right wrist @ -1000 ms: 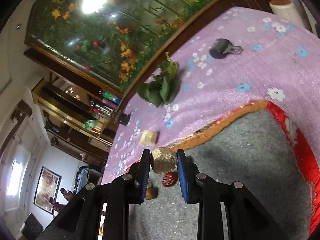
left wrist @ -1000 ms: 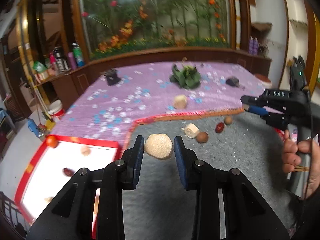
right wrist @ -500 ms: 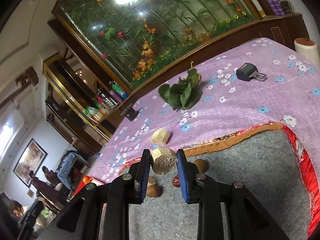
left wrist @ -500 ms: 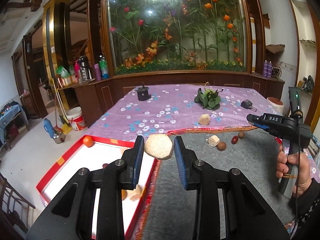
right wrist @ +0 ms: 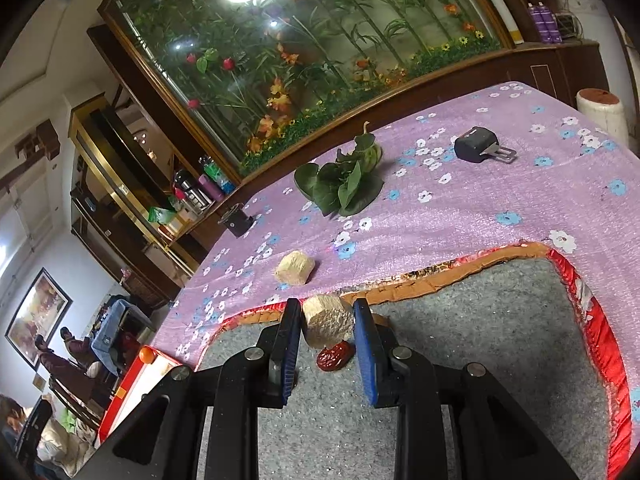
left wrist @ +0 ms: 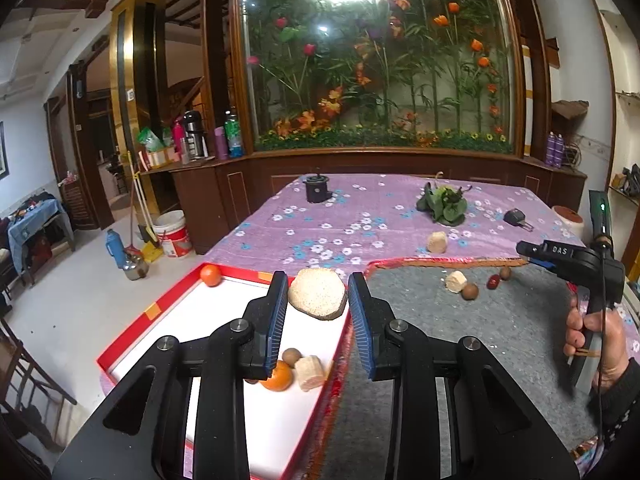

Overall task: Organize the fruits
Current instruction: 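Carry both textured beige balls from the mat over the white tray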

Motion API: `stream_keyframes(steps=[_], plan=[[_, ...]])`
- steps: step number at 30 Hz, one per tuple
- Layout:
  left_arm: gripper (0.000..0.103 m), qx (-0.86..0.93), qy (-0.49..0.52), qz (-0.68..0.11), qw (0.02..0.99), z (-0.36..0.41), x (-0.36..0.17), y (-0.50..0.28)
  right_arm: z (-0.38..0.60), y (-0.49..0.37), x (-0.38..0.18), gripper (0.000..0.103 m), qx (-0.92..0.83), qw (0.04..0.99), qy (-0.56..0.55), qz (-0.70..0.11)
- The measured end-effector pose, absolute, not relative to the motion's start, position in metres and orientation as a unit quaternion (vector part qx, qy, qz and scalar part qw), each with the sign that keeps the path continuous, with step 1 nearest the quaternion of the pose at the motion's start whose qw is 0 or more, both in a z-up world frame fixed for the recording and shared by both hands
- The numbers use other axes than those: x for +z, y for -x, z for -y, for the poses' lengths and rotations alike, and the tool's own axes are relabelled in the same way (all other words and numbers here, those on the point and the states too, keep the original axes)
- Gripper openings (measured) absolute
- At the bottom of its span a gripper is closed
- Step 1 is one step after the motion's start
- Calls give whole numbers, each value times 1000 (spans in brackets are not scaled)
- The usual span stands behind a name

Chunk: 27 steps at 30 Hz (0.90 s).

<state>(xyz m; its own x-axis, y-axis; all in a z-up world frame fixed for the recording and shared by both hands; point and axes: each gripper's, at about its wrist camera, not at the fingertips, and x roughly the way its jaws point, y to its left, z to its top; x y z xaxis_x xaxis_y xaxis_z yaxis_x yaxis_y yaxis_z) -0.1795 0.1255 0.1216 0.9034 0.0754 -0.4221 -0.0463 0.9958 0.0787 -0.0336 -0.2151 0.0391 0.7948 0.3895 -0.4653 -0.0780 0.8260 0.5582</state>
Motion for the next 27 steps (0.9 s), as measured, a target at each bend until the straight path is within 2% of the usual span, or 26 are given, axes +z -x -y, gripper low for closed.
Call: stream_keyframes(steps=[12,27], plan=[[30,46,-18,-214,976,-146,124,184,189,49,49,26,153,912,-247,-291],[30,82,-1,-229,970,-187,108,180,57,78,79,25,303,881,-217,-292]])
